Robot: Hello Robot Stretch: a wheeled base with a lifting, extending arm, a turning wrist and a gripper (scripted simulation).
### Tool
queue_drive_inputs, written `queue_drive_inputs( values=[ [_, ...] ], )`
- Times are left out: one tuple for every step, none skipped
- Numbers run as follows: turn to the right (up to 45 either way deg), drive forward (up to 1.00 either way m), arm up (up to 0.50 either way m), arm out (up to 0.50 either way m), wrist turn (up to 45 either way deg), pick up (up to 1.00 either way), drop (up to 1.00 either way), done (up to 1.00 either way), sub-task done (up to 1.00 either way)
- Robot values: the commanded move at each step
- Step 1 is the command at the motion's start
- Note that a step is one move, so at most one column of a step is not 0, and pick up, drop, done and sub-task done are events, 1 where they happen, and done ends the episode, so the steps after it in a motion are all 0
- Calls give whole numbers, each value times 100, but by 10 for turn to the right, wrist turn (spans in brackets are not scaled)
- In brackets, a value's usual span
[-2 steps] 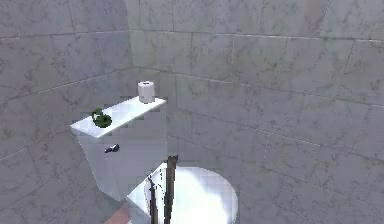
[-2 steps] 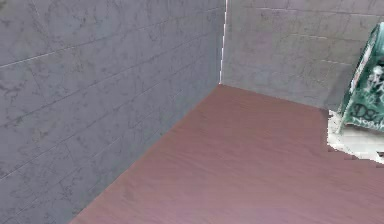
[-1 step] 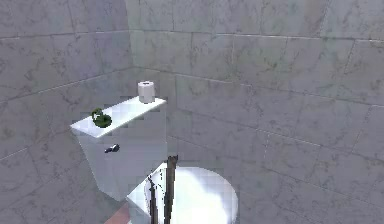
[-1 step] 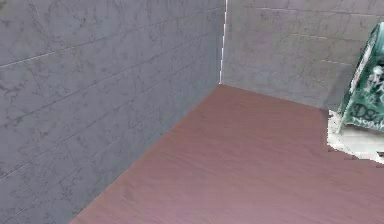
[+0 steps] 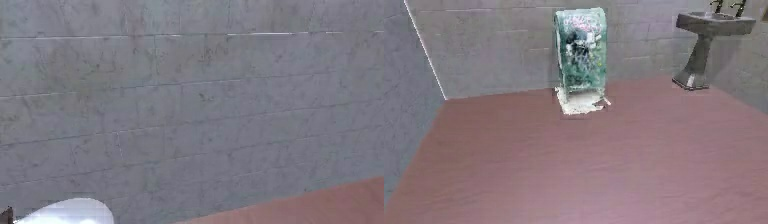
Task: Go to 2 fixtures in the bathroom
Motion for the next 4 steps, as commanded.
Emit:
queue_drive_inputs(
  values=[
    [450, 0, 0, 0, 0, 0, 0, 0, 0],
    [450, 0, 0, 0, 0, 0, 0, 0, 0],
    [360, 0, 0, 0, 0, 0, 0, 0, 0],
    [0, 100, 0, 0, 0, 0, 0, 0, 0]
  ],
)
